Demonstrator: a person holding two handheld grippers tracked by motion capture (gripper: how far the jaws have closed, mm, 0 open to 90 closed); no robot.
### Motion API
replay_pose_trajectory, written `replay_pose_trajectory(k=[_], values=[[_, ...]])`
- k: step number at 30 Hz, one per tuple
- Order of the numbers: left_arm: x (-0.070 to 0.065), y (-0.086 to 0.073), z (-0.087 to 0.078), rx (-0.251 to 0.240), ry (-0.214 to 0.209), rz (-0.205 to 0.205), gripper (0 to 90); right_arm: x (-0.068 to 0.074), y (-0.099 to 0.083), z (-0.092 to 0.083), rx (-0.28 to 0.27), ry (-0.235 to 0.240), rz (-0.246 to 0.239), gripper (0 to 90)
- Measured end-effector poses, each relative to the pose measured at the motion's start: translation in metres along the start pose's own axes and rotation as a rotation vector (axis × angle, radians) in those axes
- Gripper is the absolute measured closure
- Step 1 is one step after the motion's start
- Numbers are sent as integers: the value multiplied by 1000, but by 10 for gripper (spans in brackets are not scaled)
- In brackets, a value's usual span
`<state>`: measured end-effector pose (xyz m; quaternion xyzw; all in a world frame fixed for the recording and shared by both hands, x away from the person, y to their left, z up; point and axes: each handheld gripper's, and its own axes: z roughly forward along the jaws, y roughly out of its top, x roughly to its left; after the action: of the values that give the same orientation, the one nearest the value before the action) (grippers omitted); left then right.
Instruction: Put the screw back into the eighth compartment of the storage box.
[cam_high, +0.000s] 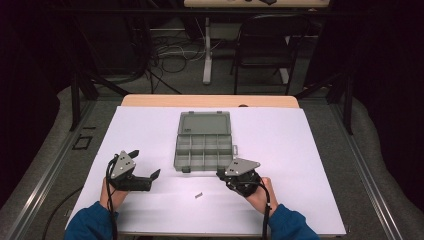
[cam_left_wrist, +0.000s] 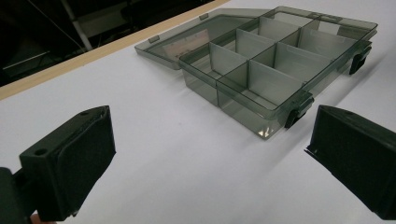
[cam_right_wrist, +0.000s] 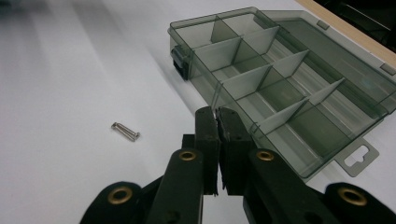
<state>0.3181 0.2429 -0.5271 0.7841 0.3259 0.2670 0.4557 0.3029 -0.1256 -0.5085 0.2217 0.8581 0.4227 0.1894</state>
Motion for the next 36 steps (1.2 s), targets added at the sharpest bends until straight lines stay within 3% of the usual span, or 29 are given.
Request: replay_pose_trajectory(k=[36], values=[[0, 1, 0, -1, 5, 5, 0, -20, 5, -6, -32, -97, 40, 878]])
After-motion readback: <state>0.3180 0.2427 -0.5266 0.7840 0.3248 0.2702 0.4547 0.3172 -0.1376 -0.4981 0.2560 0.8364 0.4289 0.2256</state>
